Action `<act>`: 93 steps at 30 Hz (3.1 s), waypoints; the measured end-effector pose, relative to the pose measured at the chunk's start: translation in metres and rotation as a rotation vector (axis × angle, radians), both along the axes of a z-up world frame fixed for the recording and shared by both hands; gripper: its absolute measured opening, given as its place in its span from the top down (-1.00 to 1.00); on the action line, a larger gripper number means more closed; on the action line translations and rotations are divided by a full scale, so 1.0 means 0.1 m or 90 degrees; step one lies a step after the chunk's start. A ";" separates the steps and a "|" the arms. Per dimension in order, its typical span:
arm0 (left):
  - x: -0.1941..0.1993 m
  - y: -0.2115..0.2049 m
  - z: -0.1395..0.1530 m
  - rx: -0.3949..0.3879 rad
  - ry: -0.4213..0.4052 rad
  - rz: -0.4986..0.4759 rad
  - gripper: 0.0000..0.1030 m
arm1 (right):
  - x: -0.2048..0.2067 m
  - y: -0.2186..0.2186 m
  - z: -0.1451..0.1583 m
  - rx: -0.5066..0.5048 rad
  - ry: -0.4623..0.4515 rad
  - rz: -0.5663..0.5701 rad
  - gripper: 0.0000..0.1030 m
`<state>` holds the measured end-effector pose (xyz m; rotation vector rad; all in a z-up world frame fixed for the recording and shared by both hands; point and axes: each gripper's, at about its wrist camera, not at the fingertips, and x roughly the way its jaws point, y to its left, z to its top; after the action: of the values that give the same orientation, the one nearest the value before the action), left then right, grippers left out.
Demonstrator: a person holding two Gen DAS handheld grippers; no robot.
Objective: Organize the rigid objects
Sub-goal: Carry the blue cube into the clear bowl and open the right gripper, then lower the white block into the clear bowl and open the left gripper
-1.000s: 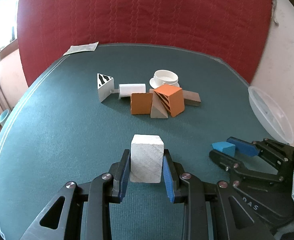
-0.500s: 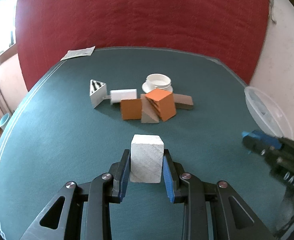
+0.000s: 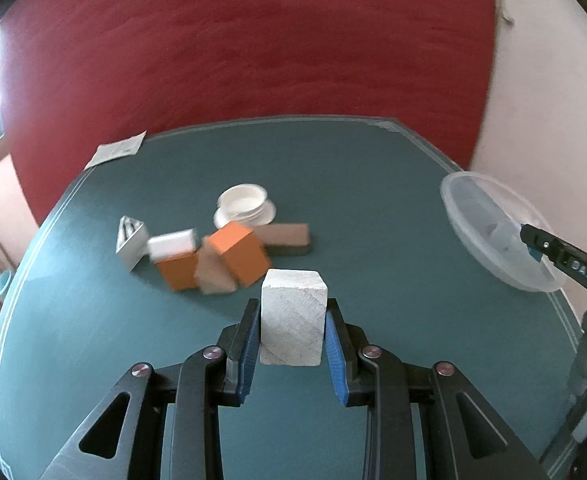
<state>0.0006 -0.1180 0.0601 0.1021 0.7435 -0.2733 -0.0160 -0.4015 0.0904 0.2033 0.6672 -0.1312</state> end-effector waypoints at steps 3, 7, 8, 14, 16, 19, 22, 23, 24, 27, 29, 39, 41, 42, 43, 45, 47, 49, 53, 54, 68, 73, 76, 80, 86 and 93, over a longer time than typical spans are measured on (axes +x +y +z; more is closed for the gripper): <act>0.00 -0.15 0.05 0.002 -0.008 -0.018 0.38 | 0.03 -0.20 -0.07 0.000 0.009 -0.036 0.29; 0.00 -0.37 0.10 0.005 -0.016 -0.045 0.38 | 0.04 -0.41 -0.15 0.008 0.019 -0.071 0.29; -0.01 -0.43 0.11 0.006 -0.018 -0.052 0.38 | 0.04 -0.47 -0.18 0.010 0.021 -0.083 0.28; -0.02 -0.74 0.17 0.005 -0.027 -0.092 0.38 | -0.01 -0.63 -0.20 0.017 0.007 -0.127 0.27; -0.01 -0.85 0.18 0.006 -0.029 -0.106 0.38 | -0.03 -0.63 -0.19 0.011 -0.001 -0.135 0.27; 0.01 -1.00 0.20 0.002 -0.031 -0.123 0.38 | -0.06 -0.61 -0.17 -0.001 -0.014 -0.149 0.27; 0.04 -1.14 0.21 -0.004 -0.025 -0.140 0.38 | -0.08 -0.60 -0.16 -0.014 -0.027 -0.166 0.25; 0.08 -1.19 0.20 -0.004 -0.024 -0.144 0.38 | -0.09 -0.61 -0.15 -0.014 -0.031 -0.174 0.18; 0.10 -1.24 0.20 -0.005 -0.023 -0.150 0.38 | -0.10 -0.63 -0.15 -0.013 -0.032 -0.180 0.12; 0.12 -1.36 0.20 -0.009 -0.024 -0.165 0.38 | -0.11 -0.68 -0.17 -0.006 -0.033 -0.195 -0.03; 0.13 -1.43 0.22 -0.014 -0.029 -0.176 0.38 | -0.11 -0.70 -0.17 -0.002 -0.033 -0.199 -0.03; 0.23 -1.38 0.16 -0.009 -0.022 -0.176 0.11 | -0.14 -0.74 -0.19 0.016 -0.041 -0.200 -0.03; 0.24 -1.33 0.09 -0.003 -0.021 -0.163 -0.43 | -0.13 -0.74 -0.20 0.019 -0.041 -0.197 -0.03; 0.25 -1.29 0.05 0.000 -0.023 -0.156 -0.51 | -0.14 -0.74 -0.20 0.020 -0.042 -0.197 -0.03; 0.26 -1.27 0.02 0.004 -0.024 -0.151 -0.57 | -0.14 -0.75 -0.20 0.021 -0.043 -0.197 -0.03; 0.31 -1.26 -0.06 0.014 -0.020 -0.141 -0.57 | -0.15 -0.74 -0.19 0.019 -0.046 -0.197 -0.03; 0.37 -1.27 -0.12 0.024 -0.018 -0.132 -0.57 | -0.15 -0.73 -0.19 0.017 -0.046 -0.197 -0.03; 0.44 -1.30 -0.20 0.032 -0.009 -0.126 -0.57 | -0.14 -0.73 -0.20 0.017 -0.045 -0.196 -0.03; 0.48 -1.37 -0.29 0.048 -0.008 -0.125 -0.54 | -0.13 -0.73 -0.20 0.018 -0.043 -0.196 -0.03; 0.53 -1.42 -0.33 0.050 -0.002 -0.123 -0.49 | -0.13 -0.72 -0.20 0.018 -0.043 -0.196 -0.03; 0.84 -1.53 -0.45 0.030 0.056 -0.121 0.39 | -0.16 -0.70 -0.22 0.021 -0.039 -0.192 -0.03; 0.82 -1.47 -0.35 0.022 0.052 -0.104 0.40 | -0.15 -0.70 -0.22 0.022 -0.039 -0.192 -0.03; 0.77 -1.45 -0.19 0.009 0.029 -0.094 0.40 | -0.15 -0.70 -0.22 0.021 -0.038 -0.192 -0.03; 0.62 -1.52 0.04 -0.006 -0.010 -0.108 0.40 | -0.15 -0.70 -0.22 0.021 -0.038 -0.192 -0.03; 0.44 -1.75 0.10 -0.015 -0.012 -0.166 0.40 | -0.15 -0.70 -0.22 0.021 -0.038 -0.193 -0.03; 0.32 -1.88 0.05 -0.030 0.010 -0.208 0.15 | -0.15 -0.70 -0.22 0.021 -0.038 -0.192 -0.03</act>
<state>0.0322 -0.3065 0.0652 0.1773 0.7343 -0.6029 -0.0307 -0.4717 0.0681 0.3386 0.5767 -0.4024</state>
